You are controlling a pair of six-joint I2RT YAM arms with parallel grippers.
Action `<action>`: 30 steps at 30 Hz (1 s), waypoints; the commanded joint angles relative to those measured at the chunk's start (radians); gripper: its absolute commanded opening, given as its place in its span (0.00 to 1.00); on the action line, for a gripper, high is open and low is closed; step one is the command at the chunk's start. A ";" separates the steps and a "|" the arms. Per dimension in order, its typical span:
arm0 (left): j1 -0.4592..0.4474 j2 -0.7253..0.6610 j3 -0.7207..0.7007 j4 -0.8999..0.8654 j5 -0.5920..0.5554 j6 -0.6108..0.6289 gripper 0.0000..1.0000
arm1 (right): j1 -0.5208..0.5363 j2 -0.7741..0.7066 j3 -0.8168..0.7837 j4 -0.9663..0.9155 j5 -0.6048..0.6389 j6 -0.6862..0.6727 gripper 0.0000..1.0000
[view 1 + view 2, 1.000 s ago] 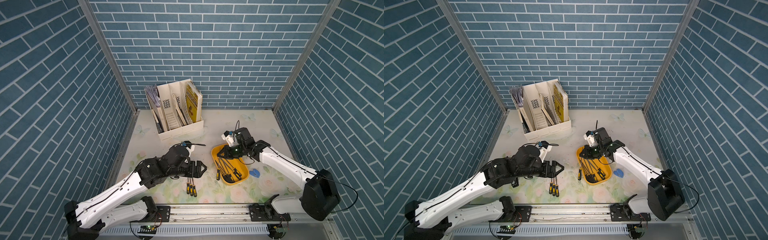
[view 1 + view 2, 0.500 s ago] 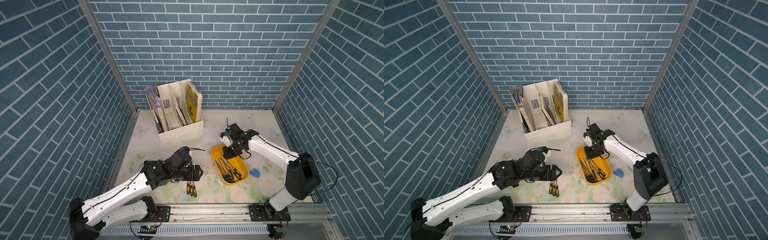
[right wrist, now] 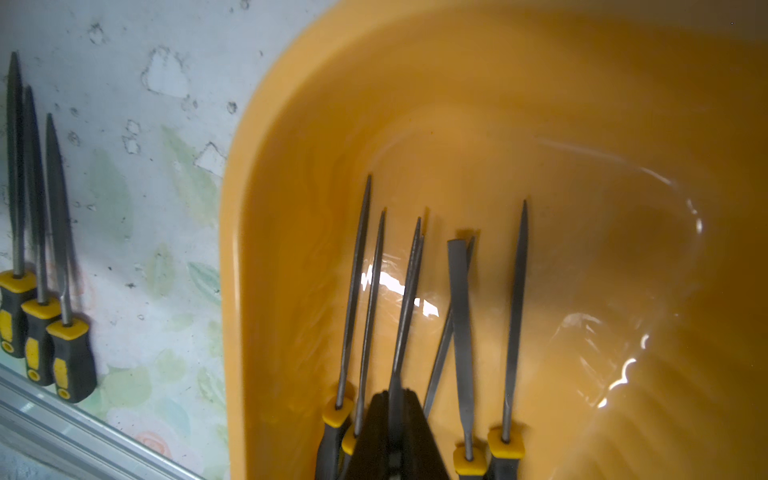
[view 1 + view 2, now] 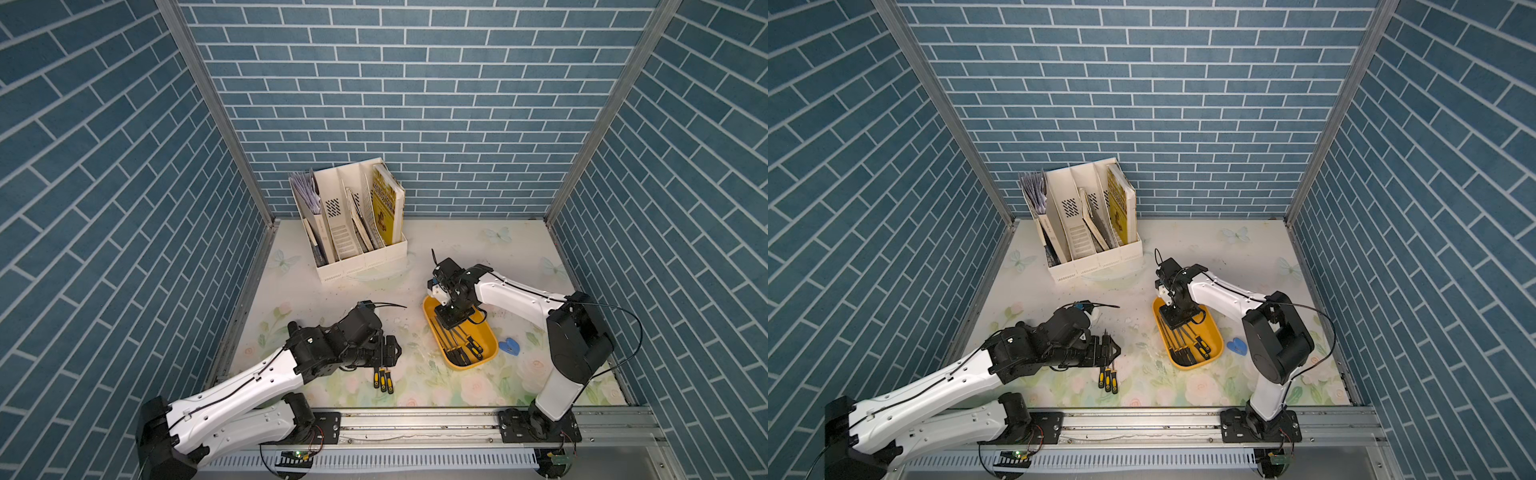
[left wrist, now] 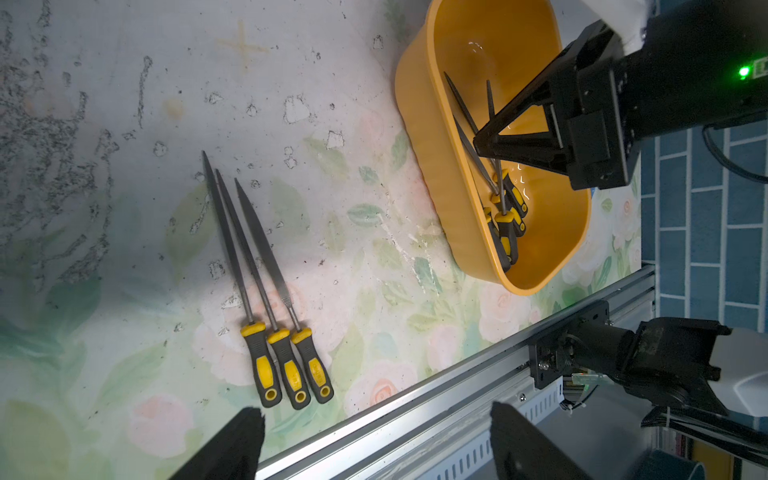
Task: Put the file tool into the storage box
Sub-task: Place the file tool in the storage box, then adjust the storage box at the center of the board.
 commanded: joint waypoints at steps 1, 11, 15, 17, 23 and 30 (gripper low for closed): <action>0.004 -0.020 -0.015 -0.037 -0.020 -0.011 0.90 | 0.004 -0.007 0.001 -0.001 0.014 -0.005 0.26; 0.003 -0.062 -0.061 -0.100 -0.026 -0.042 0.90 | -0.025 -0.104 0.067 -0.053 0.014 0.013 0.37; 0.003 -0.090 -0.095 -0.108 -0.034 -0.068 0.90 | -0.085 -0.185 0.045 -0.065 0.054 0.036 0.40; 0.003 -0.103 -0.105 -0.095 -0.037 -0.078 0.90 | -0.151 -0.232 -0.001 -0.058 0.134 0.082 0.41; 0.002 -0.083 -0.097 -0.076 -0.041 -0.073 0.89 | -0.332 -0.334 -0.170 -0.031 0.243 0.134 0.40; 0.002 -0.070 -0.082 -0.061 -0.041 -0.065 0.89 | -0.356 -0.352 -0.325 0.017 0.179 0.142 0.36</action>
